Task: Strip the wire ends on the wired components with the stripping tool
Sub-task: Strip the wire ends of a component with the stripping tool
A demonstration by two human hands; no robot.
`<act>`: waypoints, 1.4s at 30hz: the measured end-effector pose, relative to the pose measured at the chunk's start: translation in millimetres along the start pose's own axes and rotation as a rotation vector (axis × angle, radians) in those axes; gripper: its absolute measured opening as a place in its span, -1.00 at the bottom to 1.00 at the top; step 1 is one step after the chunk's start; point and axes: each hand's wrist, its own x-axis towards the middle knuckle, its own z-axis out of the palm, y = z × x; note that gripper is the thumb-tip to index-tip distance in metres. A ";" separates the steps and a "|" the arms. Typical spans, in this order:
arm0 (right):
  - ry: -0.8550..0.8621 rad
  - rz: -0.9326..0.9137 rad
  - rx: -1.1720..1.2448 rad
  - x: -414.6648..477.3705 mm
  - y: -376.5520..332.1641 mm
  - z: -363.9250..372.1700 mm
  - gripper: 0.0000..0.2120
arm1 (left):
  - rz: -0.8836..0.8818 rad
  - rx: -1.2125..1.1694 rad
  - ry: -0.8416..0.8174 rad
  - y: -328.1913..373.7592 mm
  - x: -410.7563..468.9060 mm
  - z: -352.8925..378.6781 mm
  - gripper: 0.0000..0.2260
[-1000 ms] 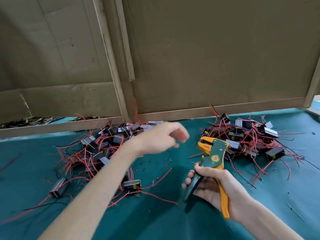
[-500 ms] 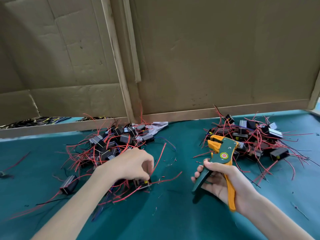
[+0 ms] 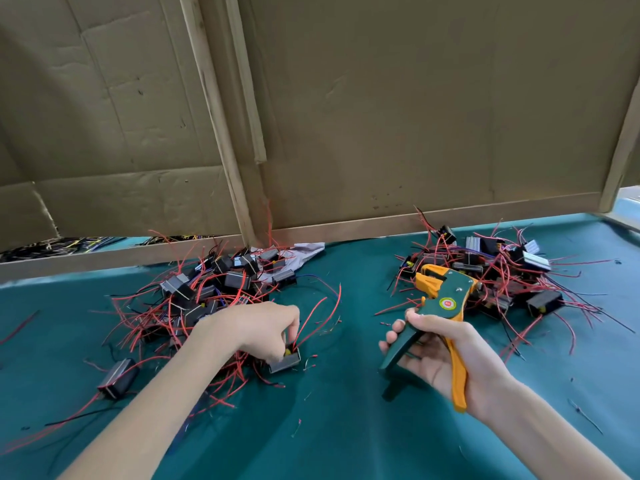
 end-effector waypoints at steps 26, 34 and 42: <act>-0.011 0.015 -0.051 -0.5 7.5 2.2 -0.95 | 0.462 -0.620 0.527 26.5 23.6 26.6 -0.96; -0.089 0.082 -0.128 -7.7 13.4 4.3 -0.86 | 0.504 -1.036 0.730 27.0 24.9 30.3 -0.91; -0.231 0.080 -0.229 -15.6 15.1 12.0 -0.87 | 0.527 -0.975 0.968 33.1 12.0 17.5 -0.86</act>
